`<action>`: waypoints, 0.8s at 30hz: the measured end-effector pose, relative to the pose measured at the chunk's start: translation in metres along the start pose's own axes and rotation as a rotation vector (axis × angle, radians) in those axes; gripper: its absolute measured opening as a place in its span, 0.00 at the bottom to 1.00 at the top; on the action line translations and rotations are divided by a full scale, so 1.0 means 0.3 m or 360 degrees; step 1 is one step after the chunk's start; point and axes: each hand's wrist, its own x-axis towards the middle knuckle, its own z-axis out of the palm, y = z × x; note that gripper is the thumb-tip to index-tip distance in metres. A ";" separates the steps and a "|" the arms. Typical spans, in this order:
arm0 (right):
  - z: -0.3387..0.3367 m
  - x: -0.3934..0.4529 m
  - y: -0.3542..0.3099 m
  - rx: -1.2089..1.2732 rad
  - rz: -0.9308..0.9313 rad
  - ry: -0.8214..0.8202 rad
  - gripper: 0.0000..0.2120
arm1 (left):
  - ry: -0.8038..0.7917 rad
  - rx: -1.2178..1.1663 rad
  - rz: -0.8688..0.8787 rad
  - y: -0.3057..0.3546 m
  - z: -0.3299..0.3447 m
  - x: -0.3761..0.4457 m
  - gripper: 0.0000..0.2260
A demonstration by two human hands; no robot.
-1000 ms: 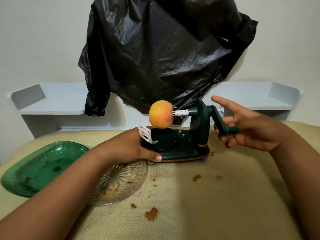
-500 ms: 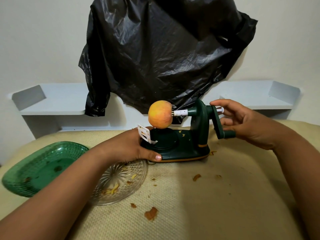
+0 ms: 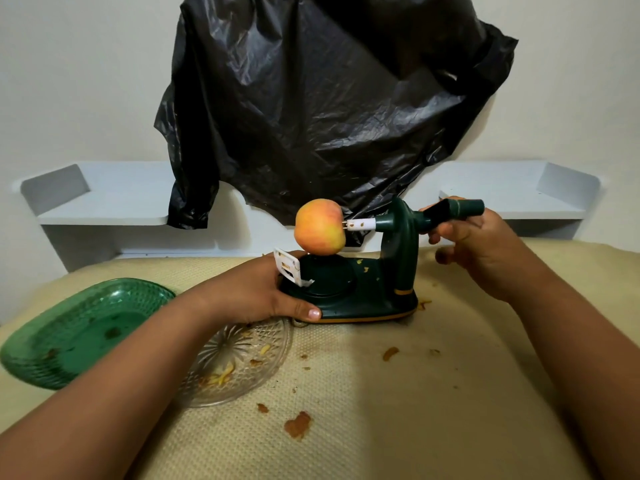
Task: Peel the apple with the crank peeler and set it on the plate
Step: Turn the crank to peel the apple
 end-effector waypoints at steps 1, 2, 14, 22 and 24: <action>0.009 0.001 0.002 0.0006 0.0010 0.0055 0.19 | 0.0001 -0.0004 0.0007 -0.001 0.000 0.000 0.29; 0.016 0.003 0.003 0.0007 0.0016 0.0105 0.19 | 0.0002 -0.0003 0.0018 -0.003 0.002 0.001 0.29; 0.080 0.049 -0.021 0.0479 0.0439 0.0154 0.13 | 0.0039 0.0080 0.0084 -0.012 0.004 0.001 0.30; 0.094 0.043 -0.030 0.0582 0.0807 0.0237 0.19 | 0.0043 0.0041 0.0151 -0.020 0.006 0.011 0.30; 0.099 0.033 -0.024 0.0418 0.0545 0.0482 0.15 | 0.0036 0.0061 0.0165 -0.016 0.001 0.013 0.30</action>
